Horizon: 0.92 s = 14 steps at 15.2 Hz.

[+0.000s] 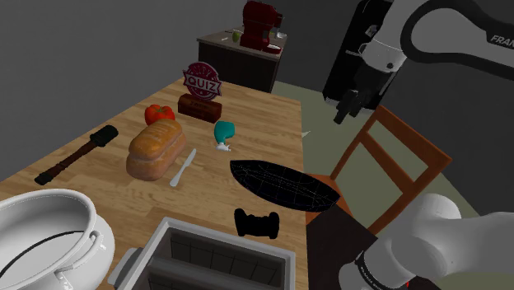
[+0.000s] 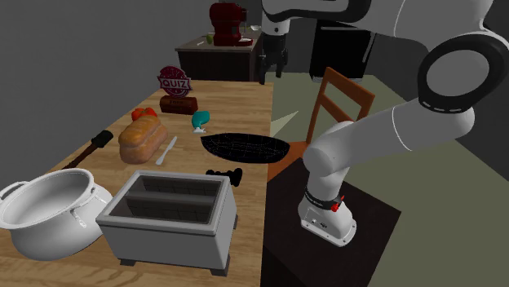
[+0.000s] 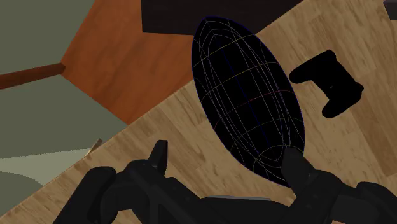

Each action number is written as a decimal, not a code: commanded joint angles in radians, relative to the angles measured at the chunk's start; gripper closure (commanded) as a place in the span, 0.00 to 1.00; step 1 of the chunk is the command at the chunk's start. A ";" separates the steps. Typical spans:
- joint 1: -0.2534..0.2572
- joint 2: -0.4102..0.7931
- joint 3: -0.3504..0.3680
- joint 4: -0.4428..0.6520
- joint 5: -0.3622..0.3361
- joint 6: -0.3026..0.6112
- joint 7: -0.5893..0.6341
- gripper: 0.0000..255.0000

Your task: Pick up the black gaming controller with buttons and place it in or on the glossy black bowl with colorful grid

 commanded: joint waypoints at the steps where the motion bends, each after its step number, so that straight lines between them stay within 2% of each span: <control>1: 0.000 0.000 0.000 0.000 0.000 0.000 0.000 0.00; 14: 0.182 0.075 0.073 -0.299 0.067 0.365 -0.122 0.00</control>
